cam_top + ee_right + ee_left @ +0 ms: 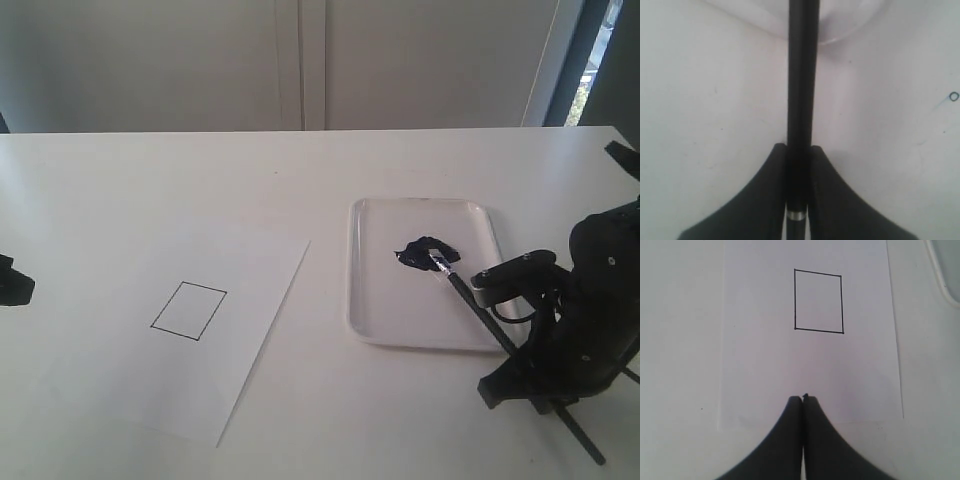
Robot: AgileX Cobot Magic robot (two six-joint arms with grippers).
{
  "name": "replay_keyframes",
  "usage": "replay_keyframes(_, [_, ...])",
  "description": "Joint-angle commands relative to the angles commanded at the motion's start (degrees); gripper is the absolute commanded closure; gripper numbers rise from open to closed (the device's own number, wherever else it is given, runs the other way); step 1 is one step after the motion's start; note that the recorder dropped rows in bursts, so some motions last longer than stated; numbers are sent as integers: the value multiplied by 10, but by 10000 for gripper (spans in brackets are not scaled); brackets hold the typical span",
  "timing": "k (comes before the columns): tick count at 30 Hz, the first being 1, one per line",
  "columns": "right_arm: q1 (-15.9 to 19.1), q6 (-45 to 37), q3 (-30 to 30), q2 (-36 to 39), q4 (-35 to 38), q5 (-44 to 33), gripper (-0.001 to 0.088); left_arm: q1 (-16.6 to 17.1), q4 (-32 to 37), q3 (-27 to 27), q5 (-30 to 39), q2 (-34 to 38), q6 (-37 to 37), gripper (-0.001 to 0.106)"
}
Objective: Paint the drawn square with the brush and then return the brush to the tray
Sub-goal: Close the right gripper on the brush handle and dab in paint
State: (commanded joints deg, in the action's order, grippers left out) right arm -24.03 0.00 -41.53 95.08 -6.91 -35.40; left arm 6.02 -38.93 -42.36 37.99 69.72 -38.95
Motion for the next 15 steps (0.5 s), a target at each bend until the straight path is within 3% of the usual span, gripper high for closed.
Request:
replay_keyframes(7, [0,0,0,-15,19,-8,868,0,0,0,0,0,0,1053])
replay_keyframes(15, [0,0,0,-86,26,-52,868,0,0,0,0,0,-1,1053])
